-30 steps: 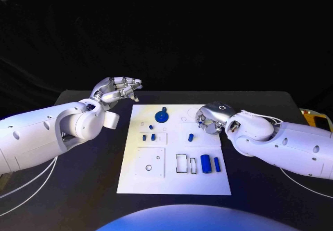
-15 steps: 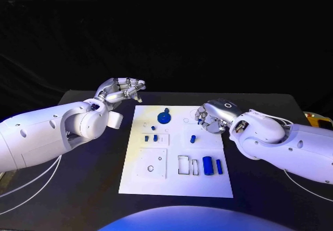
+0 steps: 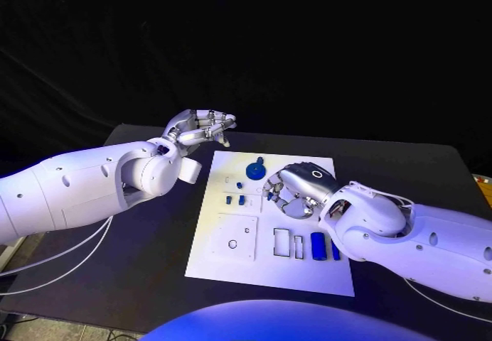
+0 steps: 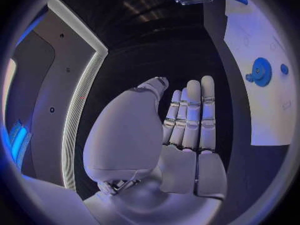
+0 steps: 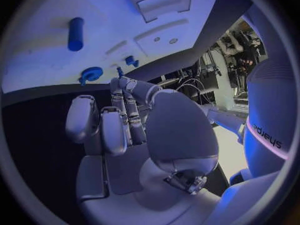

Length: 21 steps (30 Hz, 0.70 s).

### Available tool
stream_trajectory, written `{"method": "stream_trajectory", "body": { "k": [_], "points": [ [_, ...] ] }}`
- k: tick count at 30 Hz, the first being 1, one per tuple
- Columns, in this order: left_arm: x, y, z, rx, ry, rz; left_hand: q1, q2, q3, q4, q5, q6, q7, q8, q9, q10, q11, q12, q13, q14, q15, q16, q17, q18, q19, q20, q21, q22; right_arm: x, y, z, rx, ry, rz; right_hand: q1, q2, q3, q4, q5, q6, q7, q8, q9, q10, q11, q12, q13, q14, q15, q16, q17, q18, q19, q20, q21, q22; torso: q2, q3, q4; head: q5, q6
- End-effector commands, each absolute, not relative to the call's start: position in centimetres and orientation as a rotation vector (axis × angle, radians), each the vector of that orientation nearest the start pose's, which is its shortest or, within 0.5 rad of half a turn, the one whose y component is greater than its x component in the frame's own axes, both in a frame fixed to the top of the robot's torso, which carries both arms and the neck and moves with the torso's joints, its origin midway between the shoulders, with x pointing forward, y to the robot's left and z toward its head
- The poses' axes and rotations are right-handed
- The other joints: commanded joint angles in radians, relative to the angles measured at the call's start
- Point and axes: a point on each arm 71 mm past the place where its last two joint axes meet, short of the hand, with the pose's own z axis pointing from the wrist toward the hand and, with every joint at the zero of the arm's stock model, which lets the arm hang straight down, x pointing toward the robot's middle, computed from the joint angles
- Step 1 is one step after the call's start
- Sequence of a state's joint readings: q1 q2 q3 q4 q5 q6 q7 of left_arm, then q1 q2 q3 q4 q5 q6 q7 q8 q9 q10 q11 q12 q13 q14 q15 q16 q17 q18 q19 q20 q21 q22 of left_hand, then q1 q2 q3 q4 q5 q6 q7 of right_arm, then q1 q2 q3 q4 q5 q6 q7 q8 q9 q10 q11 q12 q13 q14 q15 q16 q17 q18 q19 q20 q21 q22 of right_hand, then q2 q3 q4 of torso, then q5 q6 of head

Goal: Assemble the parts on the task board

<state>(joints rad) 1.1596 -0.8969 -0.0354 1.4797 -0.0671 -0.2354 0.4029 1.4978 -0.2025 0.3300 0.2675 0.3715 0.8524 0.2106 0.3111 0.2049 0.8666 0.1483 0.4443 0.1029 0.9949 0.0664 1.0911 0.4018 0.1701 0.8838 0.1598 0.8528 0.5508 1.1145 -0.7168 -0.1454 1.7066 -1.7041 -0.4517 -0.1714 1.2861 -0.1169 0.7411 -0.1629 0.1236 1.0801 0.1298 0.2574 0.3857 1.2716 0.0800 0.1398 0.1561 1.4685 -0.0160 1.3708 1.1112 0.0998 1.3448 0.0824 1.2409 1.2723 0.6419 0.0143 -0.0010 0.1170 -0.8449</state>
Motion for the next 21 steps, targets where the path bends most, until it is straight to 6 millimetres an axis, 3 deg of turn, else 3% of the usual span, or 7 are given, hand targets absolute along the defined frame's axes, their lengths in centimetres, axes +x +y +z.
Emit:
{"method": "stream_trajectory", "body": {
  "k": [1,11,21],
  "points": [
    [48.9,24.3,-19.5,-1.077,1.429,-1.521,0.006,-0.003,0.000,-0.002,-0.002,-0.008,-0.001,-0.001,0.000,-0.007,0.002,0.000,-0.001,-0.001,0.009,-0.003,-0.001,0.011,-0.001,0.009,-0.004,0.001,39.3,-8.1,-22.8,-0.439,1.557,0.887,0.005,0.006,0.001,0.003,0.004,0.004,0.001,0.003,0.003,0.019,-0.023,-0.001,0.001,0.026,-0.006,0.003,-0.001,-0.008,-0.006,-0.001,-0.001,-0.001,0.002,0.0005,-0.0003,0.013,-0.003],
    [48.9,23.7,-19.5,-1.079,1.433,-1.528,0.008,-0.001,0.002,-0.004,0.002,-0.018,0.004,0.007,0.002,-0.022,0.006,0.012,0.000,-0.006,0.013,-0.002,-0.002,0.011,-0.006,0.012,-0.002,0.004,37.4,-5.7,-25.5,-0.448,1.610,0.954,0.002,0.004,-0.001,0.003,0.003,0.003,0.002,0.003,0.004,0.018,-0.023,-0.001,0.002,0.025,-0.005,0.003,-0.003,-0.007,-0.009,-0.001,-0.005,-0.003,0.002,0.0011,-0.0003,0.046,-0.018],
    [48.9,23.6,-19.6,-1.080,1.438,-1.533,0.007,-0.001,0.002,-0.004,0.002,-0.017,0.004,0.008,0.003,-0.023,0.006,0.013,0.000,-0.007,0.013,-0.002,-0.002,0.011,-0.006,0.012,-0.002,0.004,36.9,-5.2,-26.8,-0.447,1.637,0.961,-0.002,0.004,-0.002,0.004,-0.003,0.003,0.002,0.003,0.005,0.017,-0.022,-0.001,0.003,0.025,-0.005,0.004,-0.002,-0.007,-0.011,0.000,-0.006,-0.003,0.002,0.0012,-0.0011,0.056,-0.028]
  ]
}}
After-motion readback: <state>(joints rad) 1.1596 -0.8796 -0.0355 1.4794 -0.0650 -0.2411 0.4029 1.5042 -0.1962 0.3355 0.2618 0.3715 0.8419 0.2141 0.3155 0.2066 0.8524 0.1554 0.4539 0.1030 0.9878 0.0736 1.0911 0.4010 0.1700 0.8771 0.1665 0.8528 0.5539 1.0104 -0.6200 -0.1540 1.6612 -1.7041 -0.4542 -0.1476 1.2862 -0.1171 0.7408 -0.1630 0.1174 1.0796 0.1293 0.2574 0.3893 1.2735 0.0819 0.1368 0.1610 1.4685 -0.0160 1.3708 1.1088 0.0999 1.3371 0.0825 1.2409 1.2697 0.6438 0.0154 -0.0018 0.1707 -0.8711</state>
